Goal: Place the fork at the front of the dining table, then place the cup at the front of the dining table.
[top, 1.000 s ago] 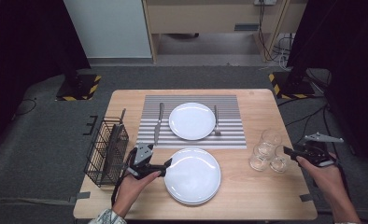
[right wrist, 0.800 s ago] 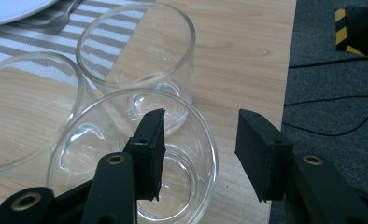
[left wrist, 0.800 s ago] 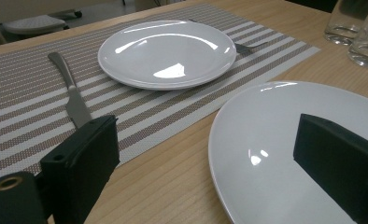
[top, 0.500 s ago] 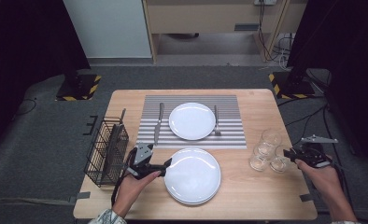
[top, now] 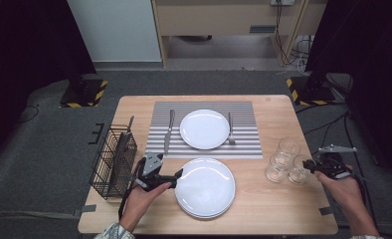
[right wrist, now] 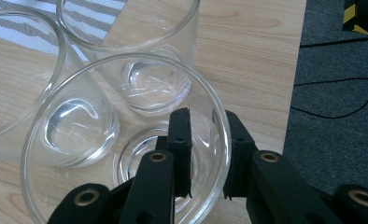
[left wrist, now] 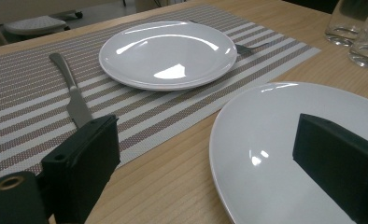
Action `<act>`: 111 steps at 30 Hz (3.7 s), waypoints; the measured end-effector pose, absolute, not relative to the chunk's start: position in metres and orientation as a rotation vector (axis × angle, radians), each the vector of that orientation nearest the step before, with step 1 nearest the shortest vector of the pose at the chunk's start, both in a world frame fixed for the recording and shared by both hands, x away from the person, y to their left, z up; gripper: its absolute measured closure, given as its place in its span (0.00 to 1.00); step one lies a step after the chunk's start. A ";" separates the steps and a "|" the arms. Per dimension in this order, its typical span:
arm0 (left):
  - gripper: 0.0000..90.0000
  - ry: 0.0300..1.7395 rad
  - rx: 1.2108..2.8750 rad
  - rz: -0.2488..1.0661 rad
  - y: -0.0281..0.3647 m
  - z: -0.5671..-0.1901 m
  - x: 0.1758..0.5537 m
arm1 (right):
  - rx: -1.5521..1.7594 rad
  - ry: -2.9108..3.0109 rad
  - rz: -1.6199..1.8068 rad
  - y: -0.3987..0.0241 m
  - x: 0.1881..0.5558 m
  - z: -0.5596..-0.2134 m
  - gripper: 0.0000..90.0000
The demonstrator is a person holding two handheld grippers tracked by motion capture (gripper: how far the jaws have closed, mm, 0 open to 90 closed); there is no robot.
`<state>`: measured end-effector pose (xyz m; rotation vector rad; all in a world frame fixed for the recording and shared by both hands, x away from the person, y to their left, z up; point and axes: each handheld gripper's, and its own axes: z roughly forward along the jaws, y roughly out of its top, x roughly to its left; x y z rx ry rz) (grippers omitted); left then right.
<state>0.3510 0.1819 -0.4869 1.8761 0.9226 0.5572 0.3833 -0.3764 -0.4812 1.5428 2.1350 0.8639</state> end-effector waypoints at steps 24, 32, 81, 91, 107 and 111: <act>0.07 0.925 1.873 0.559 0.183 -0.487 0.351 | 1.558 2.138 0.843 -0.380 0.377 -0.475 0.90; 0.07 0.925 1.874 0.558 0.183 -0.487 0.352 | 1.555 2.135 0.859 -0.382 0.375 -0.476 0.90; 0.08 0.925 1.874 0.561 0.183 -0.487 0.352 | 1.472 2.015 0.971 -0.397 0.350 -0.417 0.92; 0.08 0.925 1.873 0.559 0.183 -0.487 0.352 | 1.430 1.988 0.994 -0.389 0.356 -0.390 0.92; 0.08 0.906 1.880 0.576 0.180 -0.484 0.349 | 1.327 2.018 1.024 -0.347 0.379 -0.355 0.92; 0.08 0.896 1.891 0.568 0.178 -0.485 0.345 | 1.300 2.027 1.034 -0.332 0.386 -0.345 0.92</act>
